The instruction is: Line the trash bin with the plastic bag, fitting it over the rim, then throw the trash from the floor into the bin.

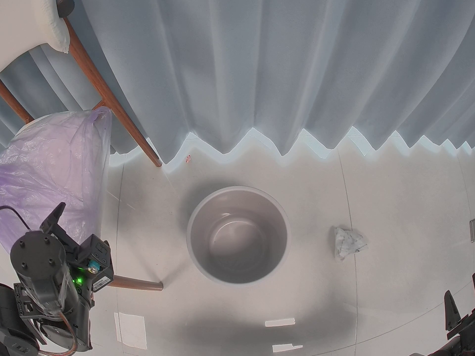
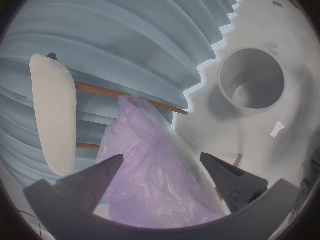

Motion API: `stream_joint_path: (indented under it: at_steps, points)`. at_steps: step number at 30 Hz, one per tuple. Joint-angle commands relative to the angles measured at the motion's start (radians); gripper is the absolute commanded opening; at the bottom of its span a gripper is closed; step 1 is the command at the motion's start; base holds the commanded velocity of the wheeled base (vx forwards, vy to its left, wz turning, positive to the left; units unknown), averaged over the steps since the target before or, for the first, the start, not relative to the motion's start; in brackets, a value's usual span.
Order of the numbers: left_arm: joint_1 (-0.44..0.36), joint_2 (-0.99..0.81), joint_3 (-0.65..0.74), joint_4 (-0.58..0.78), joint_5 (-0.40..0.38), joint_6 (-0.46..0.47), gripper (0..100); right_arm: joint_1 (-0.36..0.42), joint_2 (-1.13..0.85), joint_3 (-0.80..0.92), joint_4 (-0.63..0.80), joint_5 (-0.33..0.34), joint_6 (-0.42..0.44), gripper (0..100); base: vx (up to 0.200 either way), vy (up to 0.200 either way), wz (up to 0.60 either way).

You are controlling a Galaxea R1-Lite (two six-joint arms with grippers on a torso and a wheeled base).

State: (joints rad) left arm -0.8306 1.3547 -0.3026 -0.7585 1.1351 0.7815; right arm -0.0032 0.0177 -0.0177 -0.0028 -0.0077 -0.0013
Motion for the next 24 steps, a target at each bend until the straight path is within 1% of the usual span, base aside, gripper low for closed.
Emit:
stream_joint_path:
  at_steps: [1,3,4,5,7,8,12,15,17,18,19,20,22,24]
  points:
    - [0.01,0.001,-0.003,-0.001,-0.032,-0.005,0,0.0,-0.018,0.018,0.0,0.0,0.0,100,0.0,0.0,0.0]
    - [0.038,0.001,-0.001,-0.001,-0.077,-0.007,0,0.0,-0.016,0.018,0.0,0.0,0.0,100,0.0,0.0,0.0]
    - [0.038,0.001,-0.001,-0.001,-0.077,-0.007,0,0.0,-0.016,0.018,0.0,0.0,0.0,100,0.0,0.0,0.0]
    - [0.056,0.0,0.0,-0.001,-0.107,-0.018,0,0.0,-0.018,0.018,0.0,0.0,0.0,100,0.0,0.0,0.0]
    - [0.058,0.0,0.0,-0.001,-0.11,-0.019,0,0.0,-0.016,0.018,0.0,0.0,0.0,100,0.0,0.0,0.0]
    - [0.062,-0.006,-0.012,-0.001,-0.156,-0.031,0,0.0,-0.016,0.018,0.0,0.0,0.0,100,0.0,0.0,0.0]
    - [0.096,-0.023,-0.023,0.002,-0.202,-0.036,0,0.002,-0.016,0.018,0.0,0.0,0.0,100,0.0,0.0,0.0]
    - [0.1,-0.046,-0.02,0.011,-0.233,-0.047,0,0.0,-0.016,0.018,0.0,0.0,0.0,100,0.0,0.0,0.0]
    - [0.1,-0.048,-0.018,0.011,-0.281,-0.074,0,0.002,-0.016,0.018,0.0,0.0,0.0,100,0.0,0.0,0.0]
    - [0.1,-0.048,-0.018,0.011,-0.281,-0.074,0,0.002,-0.016,0.018,0.0,0.0,0.0,100,0.0,0.0,0.0]
    - [0.102,-0.046,-0.02,0.011,-0.359,-0.12,0,0.002,-0.016,0.018,0.0,0.0,0.0,100,0.0,0.0,0.0]
    - [0.102,-0.046,-0.02,0.013,-0.391,-0.137,0,0.0,-0.018,0.018,0.0,0.0,0.0,100,0.0,0.0,0.0]
    - [0.105,-0.049,-0.018,0.013,-0.428,-0.16,0,0.0,-0.016,0.018,0.0,0.0,0.0,100,0.0,0.0,0.0]
    - [0.11,-0.054,-0.015,0.013,-0.437,-0.165,0,0.0,-0.018,0.018,0.0,0.0,0.0,100,0.0,0.0,0.0]
